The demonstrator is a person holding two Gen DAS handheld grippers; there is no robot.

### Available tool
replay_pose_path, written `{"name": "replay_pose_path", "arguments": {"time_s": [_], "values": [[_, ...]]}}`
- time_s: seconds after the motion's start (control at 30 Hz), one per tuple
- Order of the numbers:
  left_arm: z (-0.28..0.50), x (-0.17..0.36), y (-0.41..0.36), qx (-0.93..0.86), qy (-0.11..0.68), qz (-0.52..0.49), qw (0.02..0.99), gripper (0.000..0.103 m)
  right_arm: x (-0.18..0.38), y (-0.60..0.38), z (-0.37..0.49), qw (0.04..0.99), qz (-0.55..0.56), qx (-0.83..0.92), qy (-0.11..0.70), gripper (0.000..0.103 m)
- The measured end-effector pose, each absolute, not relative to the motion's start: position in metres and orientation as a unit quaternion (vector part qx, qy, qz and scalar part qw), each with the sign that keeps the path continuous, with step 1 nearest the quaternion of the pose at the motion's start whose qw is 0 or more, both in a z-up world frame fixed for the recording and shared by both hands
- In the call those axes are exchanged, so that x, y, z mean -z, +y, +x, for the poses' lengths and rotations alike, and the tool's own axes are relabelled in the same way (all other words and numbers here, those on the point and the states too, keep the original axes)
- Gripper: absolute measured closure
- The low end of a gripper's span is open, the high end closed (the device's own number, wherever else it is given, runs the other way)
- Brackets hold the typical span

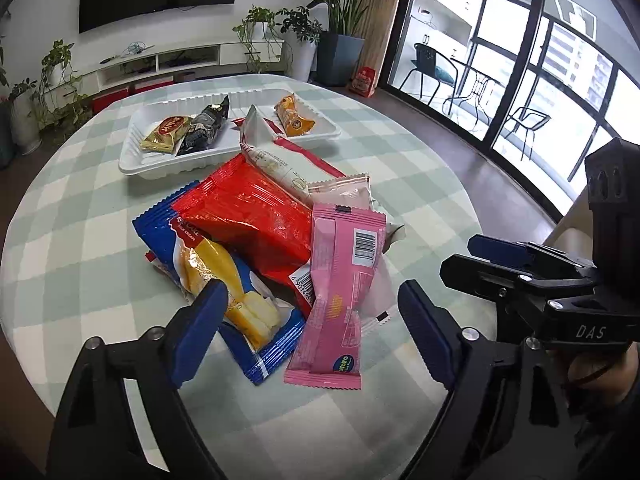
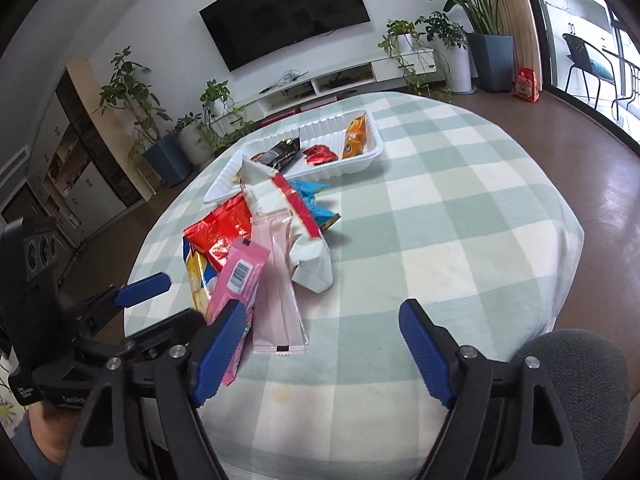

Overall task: Organize snacks
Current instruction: 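Withdraw both grippers from the tray toward the remaining snacks, then grasp the pink bar with the left gripper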

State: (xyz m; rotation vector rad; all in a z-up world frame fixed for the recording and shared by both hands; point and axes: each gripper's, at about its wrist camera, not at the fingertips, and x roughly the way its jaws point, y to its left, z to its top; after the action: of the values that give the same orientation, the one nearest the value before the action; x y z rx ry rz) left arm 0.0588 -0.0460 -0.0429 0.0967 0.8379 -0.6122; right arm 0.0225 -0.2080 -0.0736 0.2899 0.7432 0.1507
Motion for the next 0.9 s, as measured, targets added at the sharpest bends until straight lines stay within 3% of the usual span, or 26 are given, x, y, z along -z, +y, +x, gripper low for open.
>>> {"name": "replay_pose_path", "arguments": {"time_s": [0.1, 0.27, 0.5, 0.73, 0.9], "values": [[0.064, 0.047, -0.053, 0.291, 0.407, 0.059, 0.864, 0.021, 0.077, -0.208, 0.023, 0.916, 0.141, -0.074, 0.368, 0.022], [0.07, 0.054, -0.061, 0.297, 0.42, 0.071, 0.855, 0.039, 0.082, -0.209, 0.025, 0.913, 0.142, -0.074, 0.375, 0.022], [0.076, 0.06, -0.067, 0.293, 0.43, 0.081, 0.85, 0.041, 0.087, -0.207, 0.027, 0.91, 0.139, -0.076, 0.382, 0.023], [0.078, 0.068, -0.07, 0.296, 0.438, 0.091, 0.844, 0.069, 0.091, -0.206, 0.028, 0.907, 0.136, -0.078, 0.392, 0.026], [0.08, 0.07, -0.068, 0.295, 0.438, 0.087, 0.845, 0.072, 0.093, -0.205, 0.029, 0.906, 0.134, -0.078, 0.395, 0.027]]}}
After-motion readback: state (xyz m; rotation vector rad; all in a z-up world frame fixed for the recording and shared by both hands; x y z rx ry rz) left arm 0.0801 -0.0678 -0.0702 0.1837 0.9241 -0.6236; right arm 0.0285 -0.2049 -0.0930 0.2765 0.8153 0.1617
